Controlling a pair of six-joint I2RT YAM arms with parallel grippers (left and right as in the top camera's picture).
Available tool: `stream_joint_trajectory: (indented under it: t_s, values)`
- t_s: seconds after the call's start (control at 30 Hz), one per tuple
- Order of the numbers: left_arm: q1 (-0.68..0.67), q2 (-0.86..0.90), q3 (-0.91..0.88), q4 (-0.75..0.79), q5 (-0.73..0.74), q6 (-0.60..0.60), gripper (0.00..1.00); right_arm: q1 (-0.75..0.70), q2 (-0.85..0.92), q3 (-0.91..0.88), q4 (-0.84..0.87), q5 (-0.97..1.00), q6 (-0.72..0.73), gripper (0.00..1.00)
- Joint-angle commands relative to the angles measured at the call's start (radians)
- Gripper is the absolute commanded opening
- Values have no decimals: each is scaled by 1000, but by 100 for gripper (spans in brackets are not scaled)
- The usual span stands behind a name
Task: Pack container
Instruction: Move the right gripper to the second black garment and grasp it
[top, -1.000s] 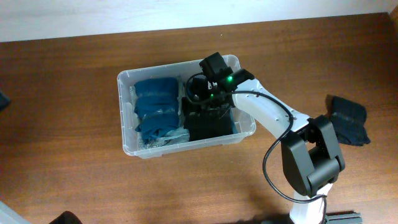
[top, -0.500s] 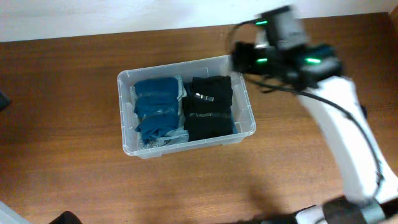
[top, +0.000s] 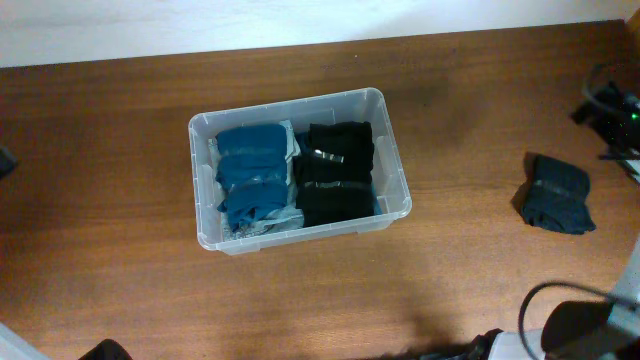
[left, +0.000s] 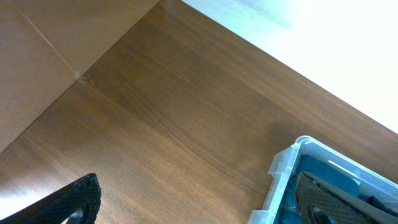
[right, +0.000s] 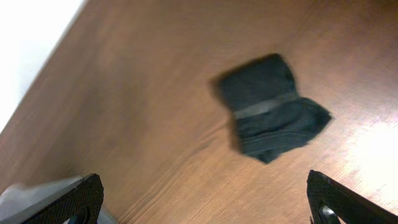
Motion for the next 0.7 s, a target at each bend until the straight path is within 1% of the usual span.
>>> stream_joint_trajectory:
  t_s: [0.0, 0.1, 0.27, 0.5, 0.67]
  values:
    - [5, 1, 4, 0, 3, -5, 100, -134, 57, -76, 30, -130, -99, 98]
    - [5, 2, 4, 0, 3, -5, 100, -224, 124, -146, 84, -163, -119, 99]
    - [5, 2, 4, 0, 3, -5, 100, -287, 242, -229, 172, -205, -166, 99]
    - [5, 2, 4, 0, 3, -5, 100, -299, 398, -236, 216, -225, -303, 99]
    - [5, 2, 4, 0, 3, -5, 100, -299, 488, -236, 211, -225, -356, 100]
